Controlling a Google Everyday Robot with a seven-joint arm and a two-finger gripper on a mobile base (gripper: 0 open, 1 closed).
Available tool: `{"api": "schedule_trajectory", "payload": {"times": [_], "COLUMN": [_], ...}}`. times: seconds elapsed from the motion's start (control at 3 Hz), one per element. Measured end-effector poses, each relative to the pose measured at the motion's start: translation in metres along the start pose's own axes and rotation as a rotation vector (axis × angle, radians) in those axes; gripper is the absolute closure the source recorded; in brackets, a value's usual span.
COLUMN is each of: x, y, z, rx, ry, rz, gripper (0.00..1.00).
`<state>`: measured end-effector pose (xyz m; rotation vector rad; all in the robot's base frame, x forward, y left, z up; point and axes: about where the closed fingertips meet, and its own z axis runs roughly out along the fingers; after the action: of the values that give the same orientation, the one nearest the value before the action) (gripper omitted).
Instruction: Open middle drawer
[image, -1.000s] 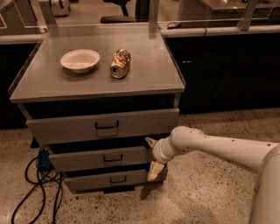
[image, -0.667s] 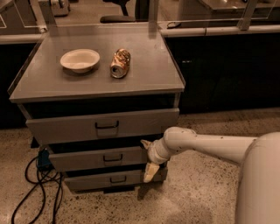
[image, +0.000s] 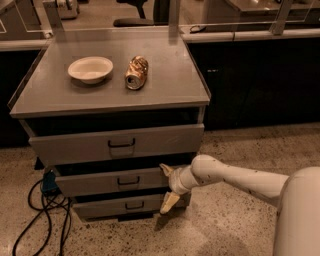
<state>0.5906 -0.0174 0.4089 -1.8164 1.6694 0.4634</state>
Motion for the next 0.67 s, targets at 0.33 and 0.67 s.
{"api": "schedule_trajectory", "payload": {"times": [0.33,0.67], "x": [0.0,-0.006], "y": [0.0,-0.014], "z": [0.0,-0.007], "rx": [0.0,0.038], "ry": [0.0,0.036], "rz": [0.0,-0.01], "gripper": [0.0,0.0]}}
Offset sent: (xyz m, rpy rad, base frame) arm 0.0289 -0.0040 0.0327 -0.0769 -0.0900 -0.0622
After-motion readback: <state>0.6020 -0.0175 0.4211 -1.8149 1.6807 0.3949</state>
